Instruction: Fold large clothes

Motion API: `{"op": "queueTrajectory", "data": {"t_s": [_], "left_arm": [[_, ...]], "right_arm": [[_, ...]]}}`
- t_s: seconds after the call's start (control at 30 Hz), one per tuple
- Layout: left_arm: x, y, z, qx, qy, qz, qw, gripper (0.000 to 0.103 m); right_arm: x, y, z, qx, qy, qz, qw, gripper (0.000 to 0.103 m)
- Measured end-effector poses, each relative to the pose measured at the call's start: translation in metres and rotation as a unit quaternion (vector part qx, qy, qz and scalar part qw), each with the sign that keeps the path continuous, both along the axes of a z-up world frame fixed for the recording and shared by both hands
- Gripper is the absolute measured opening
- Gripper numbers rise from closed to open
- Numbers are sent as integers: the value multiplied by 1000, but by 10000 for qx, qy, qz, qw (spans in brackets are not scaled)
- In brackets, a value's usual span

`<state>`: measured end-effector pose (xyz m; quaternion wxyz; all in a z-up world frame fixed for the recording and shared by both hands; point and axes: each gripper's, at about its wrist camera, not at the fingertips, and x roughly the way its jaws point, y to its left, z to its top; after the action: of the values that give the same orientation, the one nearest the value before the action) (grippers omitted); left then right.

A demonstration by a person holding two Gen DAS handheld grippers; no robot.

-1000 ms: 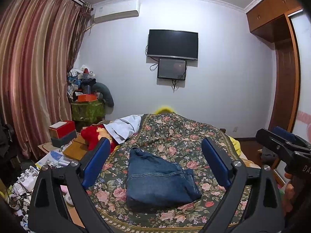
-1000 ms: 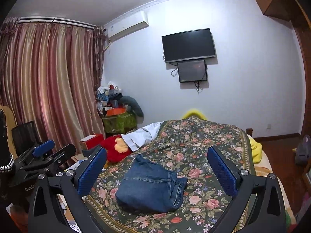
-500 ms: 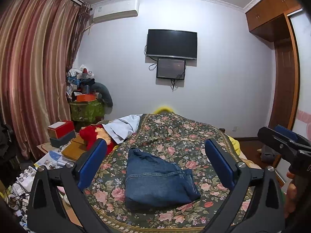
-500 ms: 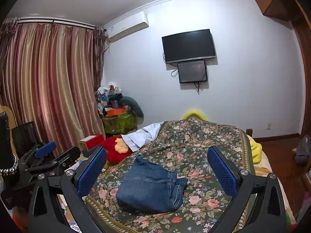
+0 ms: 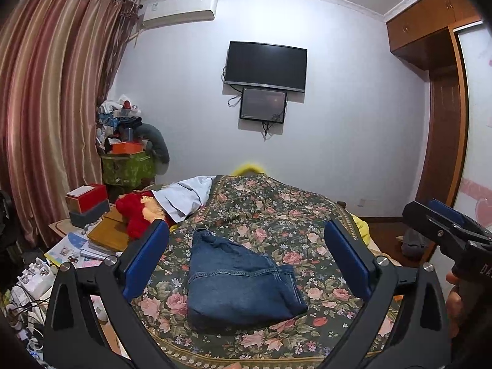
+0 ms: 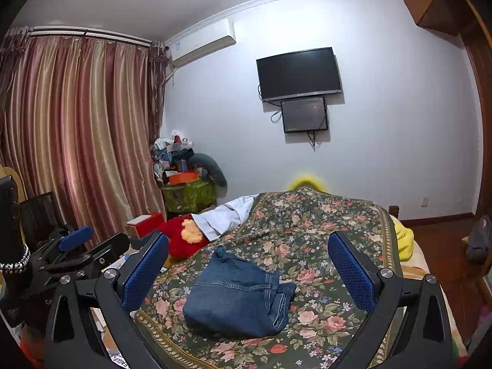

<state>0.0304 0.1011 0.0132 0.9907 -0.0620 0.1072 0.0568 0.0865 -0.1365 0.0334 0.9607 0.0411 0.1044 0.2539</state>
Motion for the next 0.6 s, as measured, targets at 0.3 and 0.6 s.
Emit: {"op": "queueTrajectory", "data": {"t_s": [0.3, 0.6], "left_arm": [[0, -3, 1, 49, -14, 5, 10000, 102], [0, -4, 2, 32, -33, -17, 10000, 102]], "right_arm": [[1, -1, -1, -8, -2, 1, 10000, 103], [1, -3, 3, -8, 19, 31, 10000, 103]]}}
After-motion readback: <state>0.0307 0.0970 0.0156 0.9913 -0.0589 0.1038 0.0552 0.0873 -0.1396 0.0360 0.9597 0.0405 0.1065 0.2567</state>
